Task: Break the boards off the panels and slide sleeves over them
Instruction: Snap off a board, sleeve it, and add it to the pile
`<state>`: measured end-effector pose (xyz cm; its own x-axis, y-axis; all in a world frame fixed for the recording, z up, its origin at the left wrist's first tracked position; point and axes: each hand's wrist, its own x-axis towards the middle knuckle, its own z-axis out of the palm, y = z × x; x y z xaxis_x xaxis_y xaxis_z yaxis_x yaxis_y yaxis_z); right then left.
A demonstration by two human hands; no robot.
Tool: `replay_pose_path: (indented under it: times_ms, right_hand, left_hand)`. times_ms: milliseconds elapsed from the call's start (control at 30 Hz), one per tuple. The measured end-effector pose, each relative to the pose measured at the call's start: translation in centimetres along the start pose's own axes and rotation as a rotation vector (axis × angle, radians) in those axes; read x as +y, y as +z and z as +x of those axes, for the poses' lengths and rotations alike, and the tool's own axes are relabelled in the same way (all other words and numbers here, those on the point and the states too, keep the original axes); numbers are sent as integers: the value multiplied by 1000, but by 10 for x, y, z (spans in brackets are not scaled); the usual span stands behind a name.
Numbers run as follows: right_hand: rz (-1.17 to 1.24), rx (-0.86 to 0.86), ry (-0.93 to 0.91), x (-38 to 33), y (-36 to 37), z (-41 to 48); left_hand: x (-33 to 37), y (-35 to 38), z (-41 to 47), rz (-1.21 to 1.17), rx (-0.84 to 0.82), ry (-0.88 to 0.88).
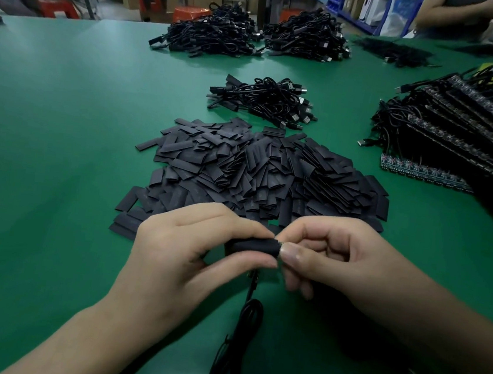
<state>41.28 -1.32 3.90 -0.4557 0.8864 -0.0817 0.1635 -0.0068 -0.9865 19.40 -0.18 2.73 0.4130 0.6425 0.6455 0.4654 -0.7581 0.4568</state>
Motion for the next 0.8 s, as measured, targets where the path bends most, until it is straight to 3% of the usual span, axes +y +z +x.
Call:
replay_pose_path:
  times_ms: [367,633,800]
  right_hand:
    - [10,-1,-13,0,-3,-1]
    - [-13,20,-8,0,-1,-2]
    - [-52,58,-62,-3,-2,-2]
  left_hand:
    - [3,3,-1,-47,52,-24]
    - [3,4,0,-52,0,-29]
    - [1,3,2,-57,75,-73]
